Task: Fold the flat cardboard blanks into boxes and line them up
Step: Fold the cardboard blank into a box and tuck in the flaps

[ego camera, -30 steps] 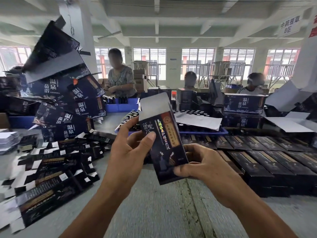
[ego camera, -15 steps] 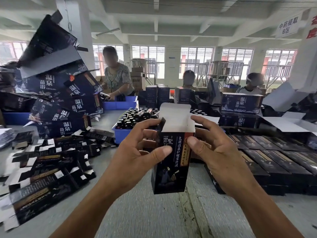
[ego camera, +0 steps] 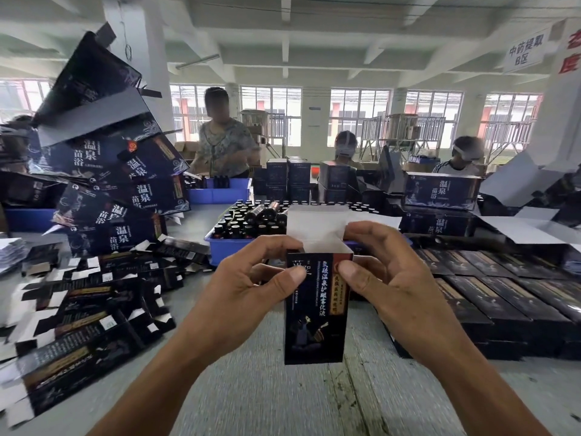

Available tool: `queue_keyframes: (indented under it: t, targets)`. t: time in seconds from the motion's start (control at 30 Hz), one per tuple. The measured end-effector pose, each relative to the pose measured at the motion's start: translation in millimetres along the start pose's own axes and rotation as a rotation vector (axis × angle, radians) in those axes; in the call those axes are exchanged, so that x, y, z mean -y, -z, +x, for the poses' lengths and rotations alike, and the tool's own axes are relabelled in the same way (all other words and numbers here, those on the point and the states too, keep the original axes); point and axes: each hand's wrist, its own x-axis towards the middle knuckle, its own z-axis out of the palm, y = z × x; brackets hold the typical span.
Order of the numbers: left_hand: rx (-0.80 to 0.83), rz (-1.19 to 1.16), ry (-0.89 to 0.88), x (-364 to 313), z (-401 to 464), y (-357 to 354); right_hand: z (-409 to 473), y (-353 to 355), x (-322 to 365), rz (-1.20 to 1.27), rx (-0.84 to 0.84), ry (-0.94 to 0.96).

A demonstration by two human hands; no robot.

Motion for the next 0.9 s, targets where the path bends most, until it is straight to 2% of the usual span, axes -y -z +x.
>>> queue_keyframes:
  t: [0.4, 0.67, 0.9]
  targets:
    - [0.024, 0.041, 0.016, -2.8, -0.4, 0.8, 0.2, 6.1, 2.2, 0.006, 0.071, -0.053]
    - [0.013, 0.071, 0.020, -5.3, -1.3, -0.9, 0.4, 1.9, 6.0, 0.079, -0.018, -0.100]
    - [-0.037, -0.016, 0.019, -4.7, -1.5, -6.5, 0.0, 0.5, 7.1, 0.061, -0.073, -0.093]
